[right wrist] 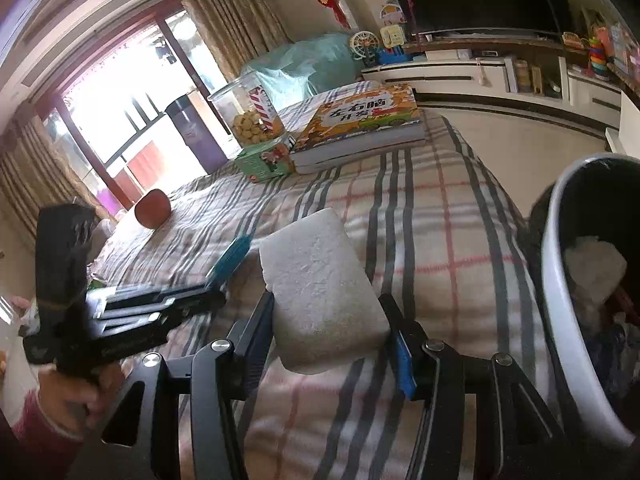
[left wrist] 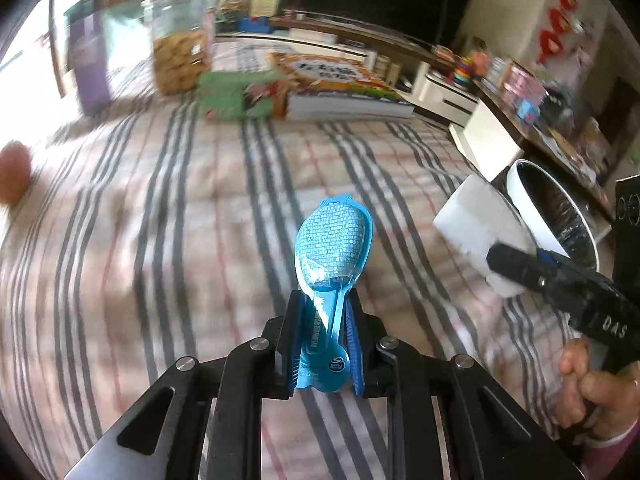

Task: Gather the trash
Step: 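Carry the blue packet and white tissue over the trash bin with both tools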

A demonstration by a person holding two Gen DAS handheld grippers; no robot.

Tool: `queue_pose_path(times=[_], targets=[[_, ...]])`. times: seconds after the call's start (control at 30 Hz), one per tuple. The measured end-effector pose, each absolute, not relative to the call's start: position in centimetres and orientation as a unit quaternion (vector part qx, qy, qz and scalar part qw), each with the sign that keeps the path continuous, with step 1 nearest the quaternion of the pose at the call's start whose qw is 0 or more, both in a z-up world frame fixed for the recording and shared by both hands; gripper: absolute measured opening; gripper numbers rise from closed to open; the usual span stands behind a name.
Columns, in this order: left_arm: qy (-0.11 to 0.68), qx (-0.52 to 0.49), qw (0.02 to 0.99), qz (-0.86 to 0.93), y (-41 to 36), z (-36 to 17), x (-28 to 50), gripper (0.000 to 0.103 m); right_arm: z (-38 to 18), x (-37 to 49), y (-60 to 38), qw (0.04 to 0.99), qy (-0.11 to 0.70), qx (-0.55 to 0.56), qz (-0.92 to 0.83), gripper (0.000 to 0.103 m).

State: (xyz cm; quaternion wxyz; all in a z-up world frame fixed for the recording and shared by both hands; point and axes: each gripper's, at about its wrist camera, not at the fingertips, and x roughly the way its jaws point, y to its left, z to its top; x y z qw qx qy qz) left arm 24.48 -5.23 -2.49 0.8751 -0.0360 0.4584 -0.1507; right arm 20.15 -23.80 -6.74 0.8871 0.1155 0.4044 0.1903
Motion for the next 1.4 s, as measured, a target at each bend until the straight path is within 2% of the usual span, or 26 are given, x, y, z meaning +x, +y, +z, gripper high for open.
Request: queue_pose_path(times=[0.47,1.4], targets=[[0.437,-0.051,0.893,-0.096,-7.3,-0.8,17.0,0.018,-6.1,16.0,-25.7,0.89,0.391,0.136,0.191,0.052],[0.429,-0.028,0.892,-0.138,-11.2,0.7,15.1,0.018,-3.9,11.8,-29.7,0.907,0.355,0.157,0.165,0.052]])
